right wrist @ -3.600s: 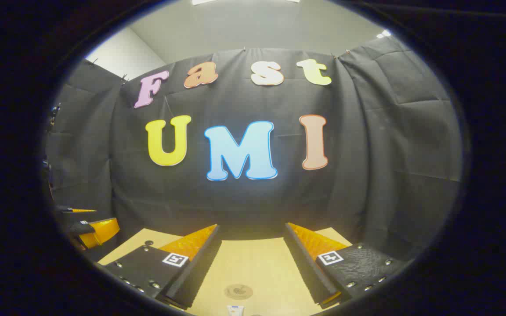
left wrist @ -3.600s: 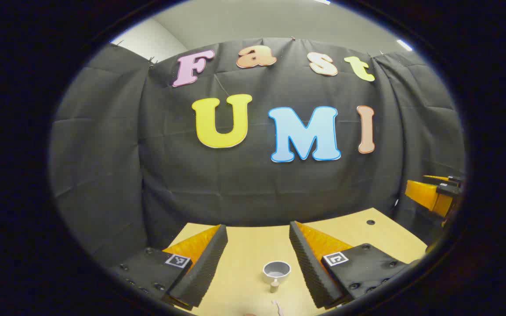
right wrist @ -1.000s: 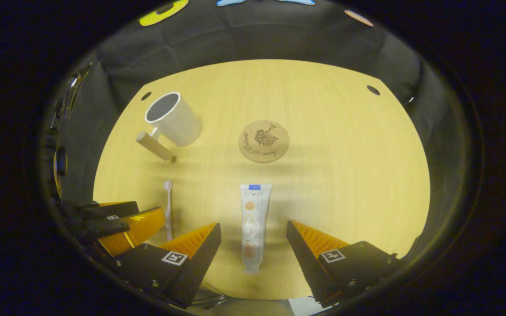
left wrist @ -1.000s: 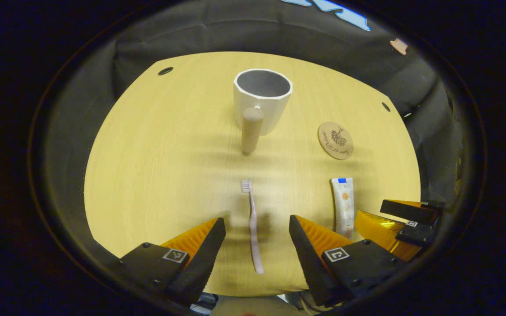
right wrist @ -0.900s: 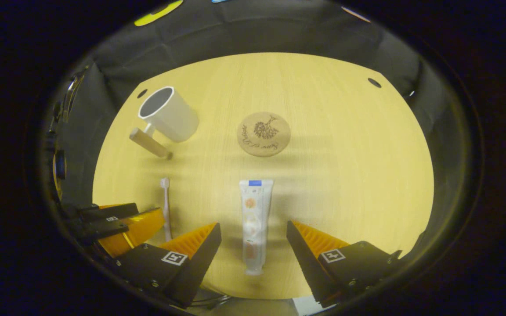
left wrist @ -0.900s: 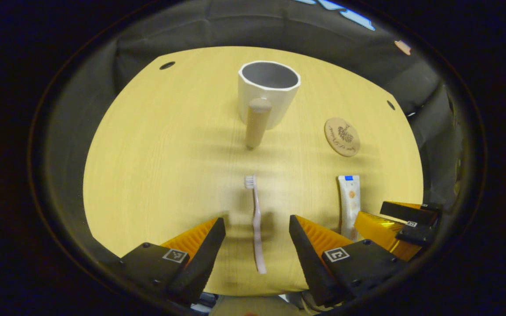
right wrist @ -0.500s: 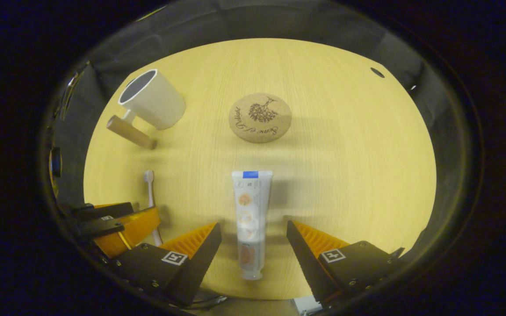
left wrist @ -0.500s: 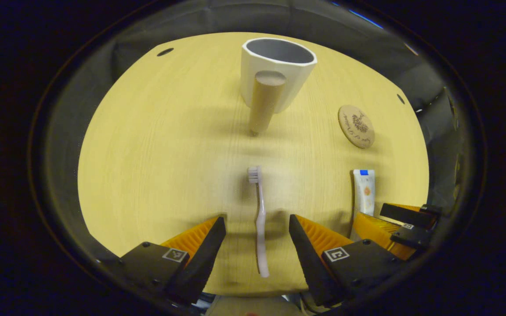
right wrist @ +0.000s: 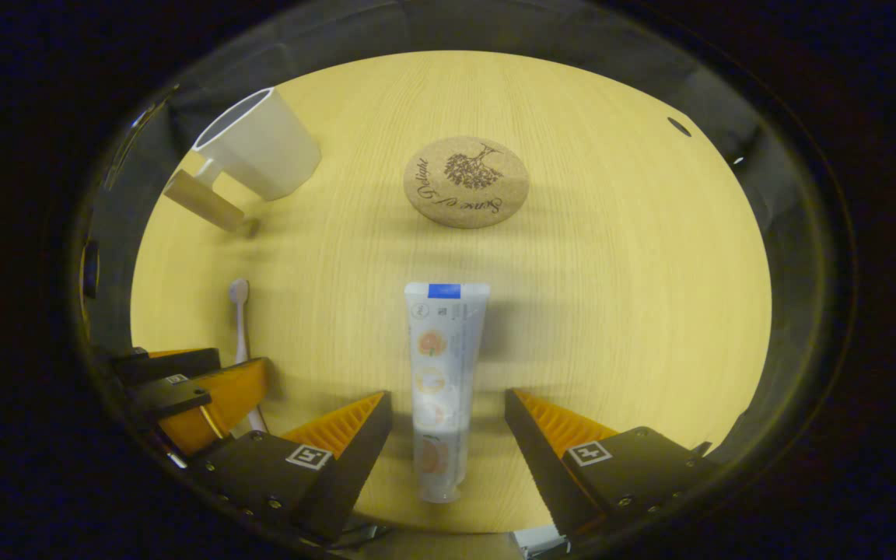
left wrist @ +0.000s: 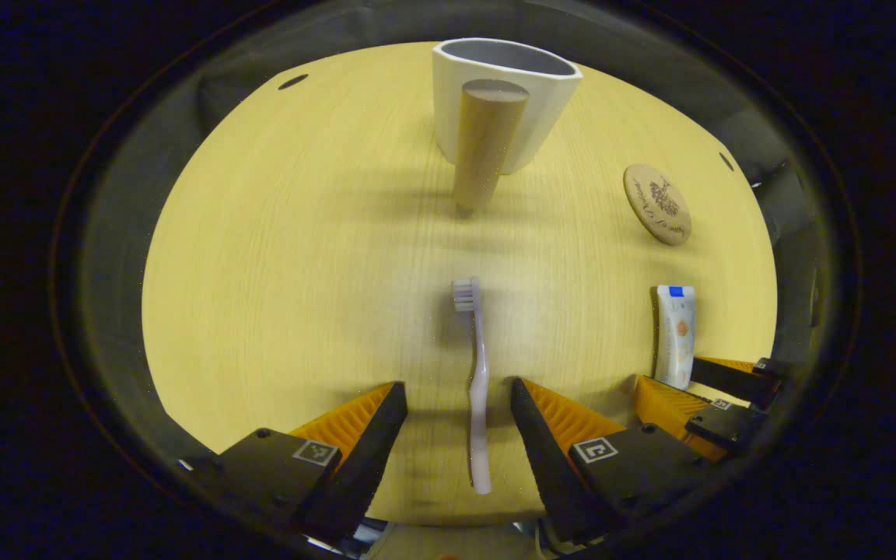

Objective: Put the toothbrush and toothpaste on the desktop into the cup, then pick up the cup and place it on the coaster on the desktop.

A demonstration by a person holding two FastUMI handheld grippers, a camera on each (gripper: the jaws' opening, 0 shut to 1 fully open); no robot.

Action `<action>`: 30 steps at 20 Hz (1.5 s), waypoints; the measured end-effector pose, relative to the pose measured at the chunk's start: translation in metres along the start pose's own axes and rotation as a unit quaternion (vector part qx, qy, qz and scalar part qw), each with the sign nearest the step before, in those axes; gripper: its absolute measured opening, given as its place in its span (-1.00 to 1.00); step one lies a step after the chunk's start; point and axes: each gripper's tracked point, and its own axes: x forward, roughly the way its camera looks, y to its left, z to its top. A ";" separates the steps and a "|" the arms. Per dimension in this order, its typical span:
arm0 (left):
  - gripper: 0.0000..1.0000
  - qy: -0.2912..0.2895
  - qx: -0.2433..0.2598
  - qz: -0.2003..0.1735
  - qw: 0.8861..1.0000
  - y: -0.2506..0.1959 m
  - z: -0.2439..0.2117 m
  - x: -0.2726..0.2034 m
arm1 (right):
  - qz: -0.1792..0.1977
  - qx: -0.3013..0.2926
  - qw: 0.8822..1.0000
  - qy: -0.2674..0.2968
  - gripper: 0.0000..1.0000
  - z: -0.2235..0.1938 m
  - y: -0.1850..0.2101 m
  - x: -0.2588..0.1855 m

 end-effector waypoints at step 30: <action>-0.84 0.012 -0.004 -0.012 1.000 -0.014 -0.001 -0.005 | 0.045 0.073 0.995 0.044 -0.60 -0.012 0.002 -0.006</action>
